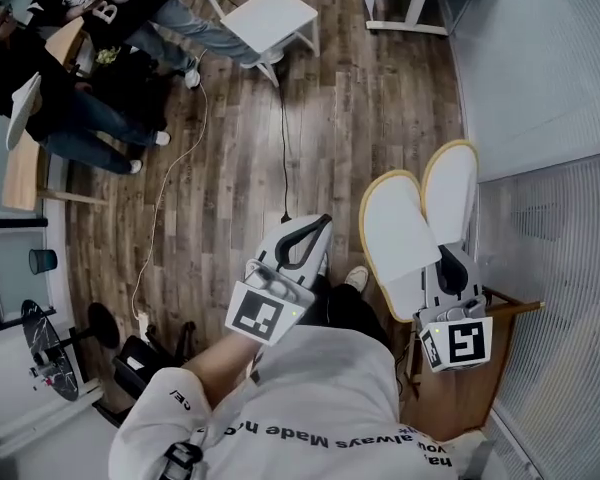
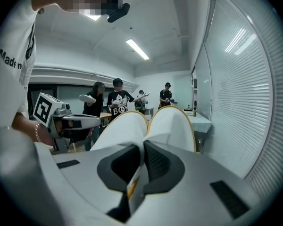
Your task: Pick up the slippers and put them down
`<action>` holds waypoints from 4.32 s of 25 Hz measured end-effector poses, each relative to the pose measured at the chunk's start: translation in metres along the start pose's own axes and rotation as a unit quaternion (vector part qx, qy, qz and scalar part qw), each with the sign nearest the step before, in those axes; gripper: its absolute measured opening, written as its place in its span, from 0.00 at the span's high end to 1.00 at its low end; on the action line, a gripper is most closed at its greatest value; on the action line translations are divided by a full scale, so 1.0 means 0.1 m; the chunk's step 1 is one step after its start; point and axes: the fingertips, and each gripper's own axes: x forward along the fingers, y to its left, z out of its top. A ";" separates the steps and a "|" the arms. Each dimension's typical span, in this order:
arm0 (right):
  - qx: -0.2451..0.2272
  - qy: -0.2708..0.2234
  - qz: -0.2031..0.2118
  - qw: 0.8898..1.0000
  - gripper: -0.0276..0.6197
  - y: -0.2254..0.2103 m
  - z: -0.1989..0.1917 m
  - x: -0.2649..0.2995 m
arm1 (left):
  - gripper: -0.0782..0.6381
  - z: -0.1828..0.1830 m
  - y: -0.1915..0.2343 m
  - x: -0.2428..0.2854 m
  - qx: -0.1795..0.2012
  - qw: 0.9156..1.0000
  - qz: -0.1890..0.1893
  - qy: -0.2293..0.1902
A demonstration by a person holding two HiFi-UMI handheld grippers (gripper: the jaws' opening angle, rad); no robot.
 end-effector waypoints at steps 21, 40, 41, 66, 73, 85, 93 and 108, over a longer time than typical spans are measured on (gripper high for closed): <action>0.015 0.064 0.000 0.998 0.93 -0.02 -1.27 0.55 | 0.88 -1.32 0.21 0.37 -0.004 0.998 -0.020 0.055; 0.029 0.118 -0.008 0.993 0.93 -0.20 -2.88 1.22 | 0.88 -2.85 0.33 0.88 0.000 0.994 -0.052 0.098; 0.031 0.121 -0.008 0.992 0.93 -0.21 -2.96 1.25 | 0.88 -2.93 0.34 0.91 0.001 0.993 -0.054 0.101; 0.046 0.135 -0.011 0.990 0.93 -0.36 -5.12 1.98 | 0.88 -5.13 0.52 1.39 0.027 0.988 -0.077 0.129; 0.065 0.140 -0.002 0.988 0.93 -0.41 -5.92 2.36 | 0.88 -6.00 0.68 1.63 0.011 0.987 -0.082 0.138; 0.056 0.146 0.019 0.987 0.93 -0.61 -7.13 2.89 | 0.88 -7.06 0.89 2.07 0.023 0.986 -0.093 0.133; 0.060 0.144 0.025 0.987 0.93 -0.64 -7.83 3.20 | 0.88 -7.81 1.02 2.31 0.000 0.987 -0.090 0.132; 0.030 0.160 0.032 0.986 0.93 -0.80 -8.89 3.68 | 0.88 -8.93 1.09 2.76 0.009 0.985 -0.117 0.129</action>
